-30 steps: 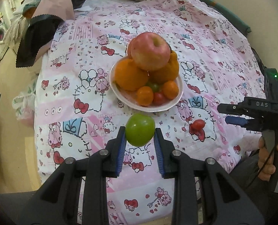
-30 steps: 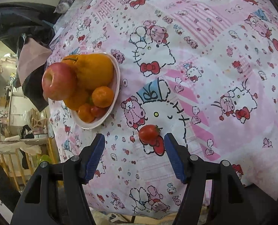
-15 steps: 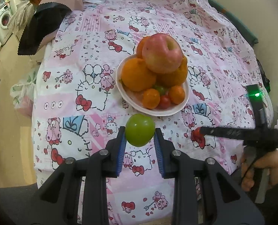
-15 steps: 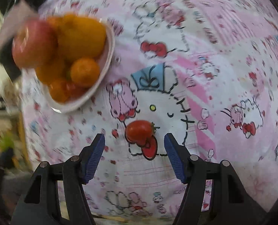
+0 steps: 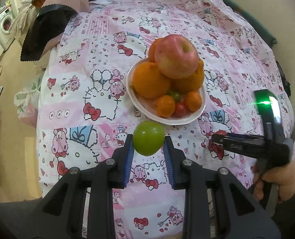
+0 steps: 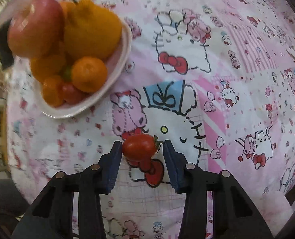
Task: Organize fruits
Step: 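Lower the red tomato onto the plate and open the right tool while the left tool holds the green tomato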
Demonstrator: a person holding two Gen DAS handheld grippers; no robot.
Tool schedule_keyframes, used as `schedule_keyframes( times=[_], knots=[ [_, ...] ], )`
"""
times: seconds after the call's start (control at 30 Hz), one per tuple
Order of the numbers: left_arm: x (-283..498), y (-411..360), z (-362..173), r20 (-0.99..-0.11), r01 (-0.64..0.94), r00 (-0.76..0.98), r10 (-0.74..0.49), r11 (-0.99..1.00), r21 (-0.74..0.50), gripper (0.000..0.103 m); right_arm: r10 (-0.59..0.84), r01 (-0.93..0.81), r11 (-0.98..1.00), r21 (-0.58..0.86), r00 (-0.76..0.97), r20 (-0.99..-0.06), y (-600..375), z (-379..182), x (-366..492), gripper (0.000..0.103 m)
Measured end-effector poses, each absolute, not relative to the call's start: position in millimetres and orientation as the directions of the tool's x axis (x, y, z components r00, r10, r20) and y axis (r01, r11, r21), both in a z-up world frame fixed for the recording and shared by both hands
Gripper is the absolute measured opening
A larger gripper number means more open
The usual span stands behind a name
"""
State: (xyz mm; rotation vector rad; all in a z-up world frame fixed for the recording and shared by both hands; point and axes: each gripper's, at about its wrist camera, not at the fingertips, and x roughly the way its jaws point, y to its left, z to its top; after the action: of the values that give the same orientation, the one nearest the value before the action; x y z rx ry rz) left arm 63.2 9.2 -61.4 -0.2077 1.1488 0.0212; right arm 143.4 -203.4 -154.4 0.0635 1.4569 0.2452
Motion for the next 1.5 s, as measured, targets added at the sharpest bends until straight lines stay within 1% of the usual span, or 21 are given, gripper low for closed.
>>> schedule_keyframes(
  times=[0.1,0.27,0.4,0.7,0.93,1.17,1.4,1.5],
  knots=[
    [63.6,8.4,-63.0,-0.906,-0.122,0.416,-0.079,0.982,-0.141,0.026,0.287,-0.096,0.956,0.276,0.125,-0.95,-215.2,-137.8,137.6,0.044],
    [59.4,7.7,-63.8,-0.903,-0.117,0.427,-0.045,0.988,-0.105,0.026,0.358,-0.1,0.933,0.345,0.164,-0.919,-224.2,-115.7,130.4,0.044],
    [54.9,9.8,-65.3,-0.903,-0.122,0.43,-0.023,0.989,-0.084,0.026,0.39,-0.115,0.92,0.374,0.182,-0.903,-222.0,-102.3,126.1,0.044],
    [51.9,13.5,-65.8,-0.901,-0.136,0.434,0.007,0.989,-0.058,0.026,0.45,-0.153,0.892,0.426,0.209,-0.868,-208.6,-92.1,123.6,0.044],
    [53.6,10.5,-63.5,-0.893,-0.126,0.449,0.024,0.991,-0.037,0.026,0.464,-0.229,0.88,0.416,0.231,-0.855,-188.0,-83.3,137.9,0.044],
    [59.2,6.3,-62.8,-0.89,-0.111,0.455,0.021,0.993,-0.033,0.026,0.492,-0.252,0.865,0.433,0.259,-0.831,-170.6,-79.6,160.0,0.044],
    [63.5,7.5,-60.3,-0.889,-0.114,0.458,0.001,0.992,-0.058,0.026,0.477,-0.281,0.868,0.408,0.253,-0.842,-143.5,-93.7,182.1,0.045],
    [65.5,8.6,-60.7,-0.892,-0.116,0.452,-0.013,0.991,-0.073,0.026,0.465,-0.275,0.874,0.401,0.225,-0.856,-136.1,-104.9,191.2,0.045]
  ],
)
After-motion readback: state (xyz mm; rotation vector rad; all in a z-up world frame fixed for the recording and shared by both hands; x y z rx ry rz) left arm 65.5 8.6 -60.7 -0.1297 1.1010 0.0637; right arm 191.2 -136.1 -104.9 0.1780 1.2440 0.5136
